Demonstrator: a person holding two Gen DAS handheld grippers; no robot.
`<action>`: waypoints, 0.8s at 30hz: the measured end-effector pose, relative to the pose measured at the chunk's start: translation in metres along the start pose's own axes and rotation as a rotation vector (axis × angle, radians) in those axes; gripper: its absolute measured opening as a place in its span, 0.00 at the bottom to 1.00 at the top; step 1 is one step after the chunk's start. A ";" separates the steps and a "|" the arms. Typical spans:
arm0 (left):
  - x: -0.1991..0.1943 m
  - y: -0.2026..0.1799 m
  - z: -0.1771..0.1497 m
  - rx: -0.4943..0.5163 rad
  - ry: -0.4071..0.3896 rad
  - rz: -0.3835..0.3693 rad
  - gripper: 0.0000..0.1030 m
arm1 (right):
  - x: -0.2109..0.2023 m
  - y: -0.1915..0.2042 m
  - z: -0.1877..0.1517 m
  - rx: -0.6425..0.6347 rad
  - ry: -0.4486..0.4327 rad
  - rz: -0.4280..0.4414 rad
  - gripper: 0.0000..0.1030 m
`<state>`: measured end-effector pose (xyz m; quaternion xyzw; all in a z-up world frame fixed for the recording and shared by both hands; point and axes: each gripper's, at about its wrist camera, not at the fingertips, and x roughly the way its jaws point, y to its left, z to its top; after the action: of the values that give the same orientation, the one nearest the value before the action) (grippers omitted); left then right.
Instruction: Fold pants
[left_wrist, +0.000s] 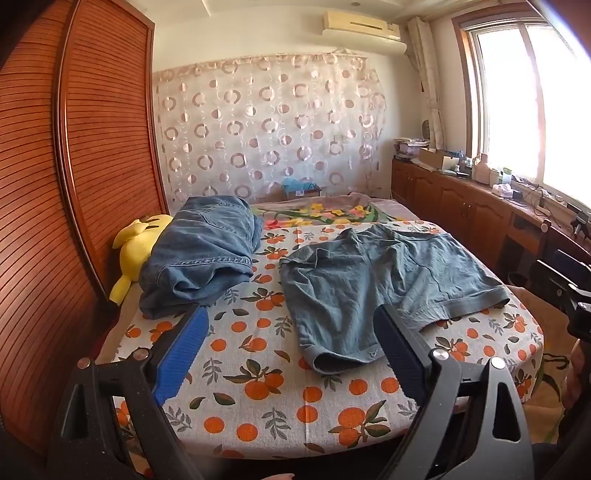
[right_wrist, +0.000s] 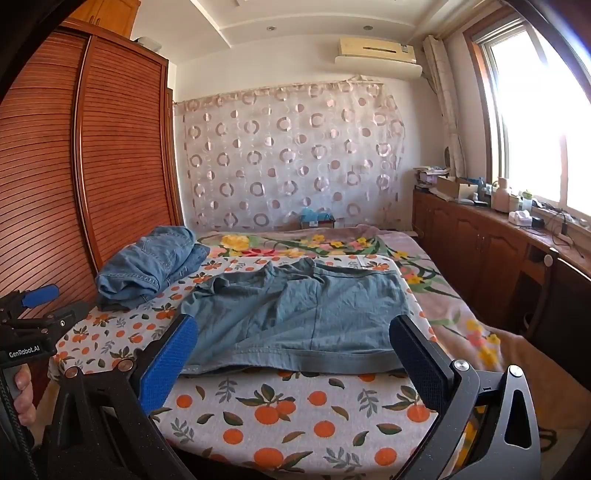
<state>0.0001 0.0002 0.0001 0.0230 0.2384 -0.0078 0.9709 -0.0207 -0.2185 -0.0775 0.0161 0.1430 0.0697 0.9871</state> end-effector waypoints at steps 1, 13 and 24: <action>0.000 0.000 0.000 0.000 -0.001 0.000 0.89 | 0.000 0.000 0.000 0.001 0.000 0.001 1.00; 0.000 0.000 0.000 -0.002 -0.003 -0.001 0.89 | -0.001 0.000 -0.001 -0.003 -0.001 0.000 1.00; 0.000 0.000 0.000 -0.004 -0.005 -0.003 0.89 | -0.001 0.000 -0.001 -0.003 -0.002 0.002 1.00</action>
<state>-0.0001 0.0003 0.0000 0.0206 0.2358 -0.0085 0.9715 -0.0219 -0.2190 -0.0777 0.0148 0.1421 0.0707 0.9872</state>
